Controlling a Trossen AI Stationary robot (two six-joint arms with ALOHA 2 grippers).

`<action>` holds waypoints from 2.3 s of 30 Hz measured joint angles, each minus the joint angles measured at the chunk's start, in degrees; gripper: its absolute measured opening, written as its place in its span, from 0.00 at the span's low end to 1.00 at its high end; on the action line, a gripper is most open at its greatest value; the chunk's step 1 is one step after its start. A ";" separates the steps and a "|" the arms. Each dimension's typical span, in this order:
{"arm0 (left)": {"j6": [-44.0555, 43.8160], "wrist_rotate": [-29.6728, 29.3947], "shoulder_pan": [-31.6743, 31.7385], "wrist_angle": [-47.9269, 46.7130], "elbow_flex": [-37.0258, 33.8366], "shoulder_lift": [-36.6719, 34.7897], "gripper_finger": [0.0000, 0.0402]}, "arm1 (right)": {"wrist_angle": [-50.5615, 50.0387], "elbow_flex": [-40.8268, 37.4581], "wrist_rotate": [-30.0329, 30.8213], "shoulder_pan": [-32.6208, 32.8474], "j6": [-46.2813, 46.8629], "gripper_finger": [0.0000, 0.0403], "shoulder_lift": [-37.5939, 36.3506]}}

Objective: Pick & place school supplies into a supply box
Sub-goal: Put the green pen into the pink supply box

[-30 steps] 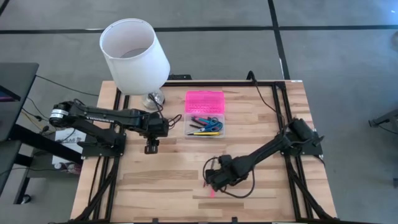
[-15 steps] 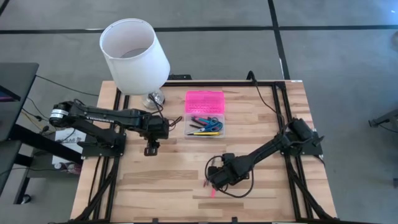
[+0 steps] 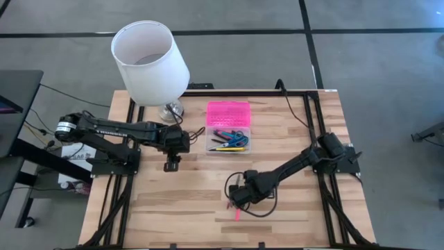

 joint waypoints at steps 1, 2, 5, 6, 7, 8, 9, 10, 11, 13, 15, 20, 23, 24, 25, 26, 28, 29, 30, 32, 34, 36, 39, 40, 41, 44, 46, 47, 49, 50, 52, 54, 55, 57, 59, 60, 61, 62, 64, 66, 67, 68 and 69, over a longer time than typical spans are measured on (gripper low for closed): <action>-0.11 -0.45 0.02 0.11 0.00 0.02 0.47 | 0.16 -0.01 0.04 0.05 0.02 0.30 0.02; -0.60 -0.58 0.00 0.13 0.00 0.02 0.47 | 0.14 -0.02 0.07 0.07 0.02 0.30 0.03; -0.83 -0.60 0.00 0.30 0.00 0.02 0.47 | -0.44 0.00 -0.03 0.09 -0.01 0.30 0.04; -0.81 -0.69 0.00 0.52 0.00 0.02 0.47 | -0.90 0.02 -0.11 0.11 -0.01 0.30 0.04; -0.79 -0.73 0.00 0.76 0.00 0.02 0.47 | -1.53 0.01 -0.49 0.15 -0.03 0.30 0.04; -0.79 -0.94 0.00 0.99 0.00 0.02 0.47 | -2.29 -0.16 -0.91 0.24 -0.04 0.30 0.23; -0.83 -1.37 0.00 1.28 0.00 0.02 0.47 | -2.65 -0.18 -0.97 0.37 -0.06 0.30 0.34; -1.12 -1.91 0.00 1.68 0.00 0.02 0.47 | -2.99 -0.12 -1.42 0.52 -0.07 0.30 0.26; -1.37 -2.50 0.00 2.01 0.00 0.02 0.47 | -3.61 -0.33 -1.72 0.54 -0.05 0.30 0.30; -2.15 -3.64 0.00 2.28 0.00 0.02 0.47 | -3.23 -1.00 -1.93 0.75 -0.01 0.30 0.17; -2.68 -4.36 0.00 2.63 0.00 0.02 0.47 | -3.10 -1.60 -2.19 0.86 -0.01 0.30 0.11; -2.80 -5.11 0.00 2.78 0.02 0.02 0.47 | -1.67 -3.34 -3.80 0.72 -2.49 0.28 -0.02; -3.00 -5.11 0.00 3.20 0.02 0.02 0.47 | -1.50 -3.96 -4.08 0.69 -3.75 0.24 -0.07; -3.52 -5.13 0.00 3.49 0.02 0.02 0.47 | -1.56 -4.02 -4.12 0.69 -4.37 0.22 -0.07; -4.02 -5.13 0.00 3.73 0.02 0.02 0.47 | -1.69 -4.04 -4.18 0.69 -5.02 0.20 -0.07; -4.54 -5.13 0.00 3.95 0.02 0.02 0.47 | -1.83 -4.04 -4.19 0.69 -5.65 0.18 -0.07; -5.48 -5.13 0.00 4.70 0.02 0.02 0.47 | -2.00 -4.09 -3.92 0.70 -6.04 0.14 -0.07; -5.88 -5.13 0.00 5.15 0.02 0.02 0.47 | -2.06 -4.09 -3.65 0.75 -6.07 0.13 -0.07; -6.31 -5.14 0.00 5.53 0.02 0.02 0.47 | -2.17 -4.09 -3.29 0.83 -6.10 0.11 -0.07; -7.03 -5.13 0.00 6.05 0.02 0.02 0.47 | -2.24 -4.09 -2.91 0.88 -6.82 0.08 -0.07; -7.80 -5.15 0.00 6.46 0.04 0.02 0.47 | -2.29 -4.09 -2.96 0.86 -7.65 0.05 -0.09; -8.02 -5.13 0.00 6.43 0.04 0.02 0.47 | -2.33 -4.09 -2.81 0.88 -7.73 0.04 -0.09; -8.10 -5.14 0.00 6.45 0.04 0.02 0.47 | -2.35 -4.09 -2.58 0.88 -8.14 0.05 -0.09; -8.22 -5.13 -0.02 6.45 0.04 0.02 0.47 | -2.36 -4.09 -2.51 0.88 -8.44 0.05 -0.09; -8.36 -5.15 -0.02 6.45 0.04 0.02 0.47 | -2.45 -4.04 -2.48 0.88 -8.52 0.06 -0.09; -8.96 -5.13 -0.02 6.43 0.04 0.02 0.47 | -3.93 -3.12 -1.99 1.02 -9.18 0.06 0.09; -9.60 -5.14 -0.02 6.43 0.04 0.02 0.47 | -5.76 -2.34 -1.60 1.12 -10.33 0.05 0.19; -9.81 -5.13 -0.02 6.43 0.04 0.02 0.47 | -6.64 -2.00 -1.48 1.12 -10.78 0.04 0.26; -9.88 -5.13 -0.02 6.43 0.04 0.02 0.47 | -8.87 -1.39 -1.48 1.12 -11.66 0.03 0.31; -9.88 -5.15 -0.02 6.43 0.04 0.02 0.47 | -10.15 -1.04 -1.49 1.12 -11.79 0.03 0.38; -9.90 -5.15 -0.02 6.43 0.04 0.02 0.47 | -13.09 -0.08 -1.47 1.10 -12.14 0.04 0.54; -9.92 -5.14 -0.02 6.43 0.04 0.02 0.47 | -16.33 0.82 -1.45 1.10 -12.27 0.05 0.82; -9.94 -5.15 -0.02 6.43 0.04 0.02 0.47 | -17.83 1.31 -1.40 1.10 -12.53 0.05 0.83; -9.94 -5.15 -0.02 6.43 0.04 0.02 0.47 | -19.47 2.39 -1.23 1.07 -13.61 0.05 0.33; -9.94 -5.18 -0.02 6.45 0.04 0.02 0.47 | -21.62 2.97 -0.39 0.76 -14.64 0.04 -0.39; -9.94 -5.41 -0.02 6.52 0.04 0.02 0.47 | -22.02 3.19 0.39 0.53 -15.02 0.04 -0.75; -9.92 -5.81 -0.02 6.53 0.04 0.02 0.47 | -22.58 3.45 1.24 0.27 -15.15 0.04 -1.17; -9.94 -6.25 -0.02 6.53 0.04 0.00 0.47 | -23.55 3.70 2.14 -0.13 -15.45 0.03 -1.66; -9.94 -6.66 -0.02 6.60 0.04 0.00 0.47 | -24.96 3.98 4.08 -1.06 -16.96 0.03 -3.19; -9.94 -6.68 -0.01 6.61 0.04 0.00 0.47 | -25.68 4.09 6.00 -2.23 -19.17 0.04 -4.62; -9.94 -6.68 0.00 6.62 0.04 0.00 0.47 | -26.17 4.09 7.01 -2.92 -20.40 0.04 -5.27; -9.94 -6.67 -0.02 6.59 0.04 0.00 0.47 | -26.71 4.09 8.20 -3.62 -21.73 0.04 -5.87; -9.99 -6.68 -0.02 6.60 0.04 0.00 0.47 | -26.92 4.09 9.47 -4.37 -23.56 0.04 -6.54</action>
